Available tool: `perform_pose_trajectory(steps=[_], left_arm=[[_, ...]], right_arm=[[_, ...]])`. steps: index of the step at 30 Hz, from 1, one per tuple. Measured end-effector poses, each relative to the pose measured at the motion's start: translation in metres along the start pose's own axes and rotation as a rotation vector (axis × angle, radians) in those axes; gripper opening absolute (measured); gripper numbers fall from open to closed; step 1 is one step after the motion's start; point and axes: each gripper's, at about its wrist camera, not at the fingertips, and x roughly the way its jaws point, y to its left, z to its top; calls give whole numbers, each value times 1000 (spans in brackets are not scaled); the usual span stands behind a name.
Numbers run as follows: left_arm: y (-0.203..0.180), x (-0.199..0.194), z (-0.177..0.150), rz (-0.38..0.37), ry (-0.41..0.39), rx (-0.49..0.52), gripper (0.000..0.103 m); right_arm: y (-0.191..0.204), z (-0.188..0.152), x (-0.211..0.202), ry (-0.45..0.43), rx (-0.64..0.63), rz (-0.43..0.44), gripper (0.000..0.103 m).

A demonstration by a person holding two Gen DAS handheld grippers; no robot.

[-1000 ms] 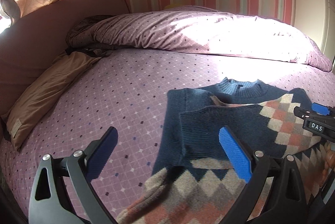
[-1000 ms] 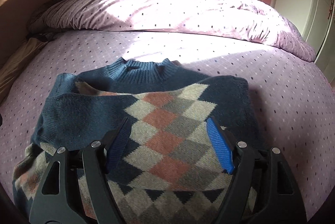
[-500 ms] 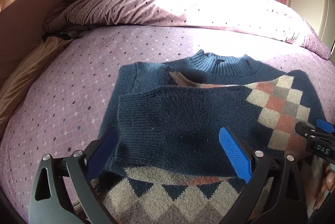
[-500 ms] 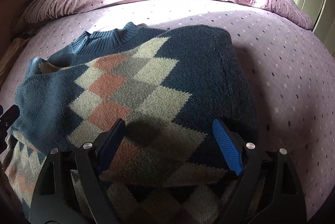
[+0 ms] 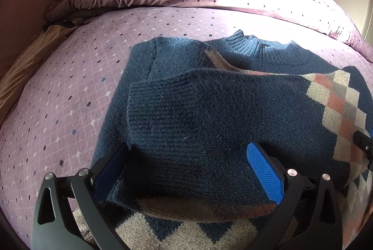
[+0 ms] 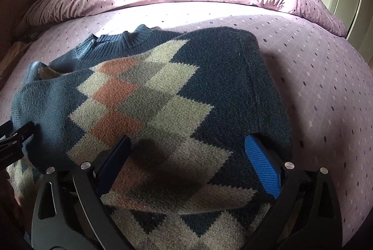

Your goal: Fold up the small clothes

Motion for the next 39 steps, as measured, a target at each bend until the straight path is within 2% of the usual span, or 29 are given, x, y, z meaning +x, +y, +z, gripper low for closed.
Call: perform_pose_trajectory(steps=[6,10,17,22,27,33,39], left_arm=[[11,-44,-6,-47,-78,-30,101],[14,-85,-16,-70,-131,-9,101],[21,-167,-50,-54,-214,32,101],[32,-215,-76,-50,-259,42,101],[46,-258,-114,-60,-286,37,101],[56,-295,-170,-80,-291,50,101],[71,-306,-224,-113,-260,8,101]], right_arm=[[-7,-14,-47,-83,23,9,100],[-7,-31,-89,-125,24,21,100],[7,-68,-164,-186,3,48,100],[19,-100,-226,-272,-4,64,100],[20,-137,-281,-315,24,107,100],[23,-197,-325,-316,40,131,100],[11,-261,-336,-311,25,64,100]])
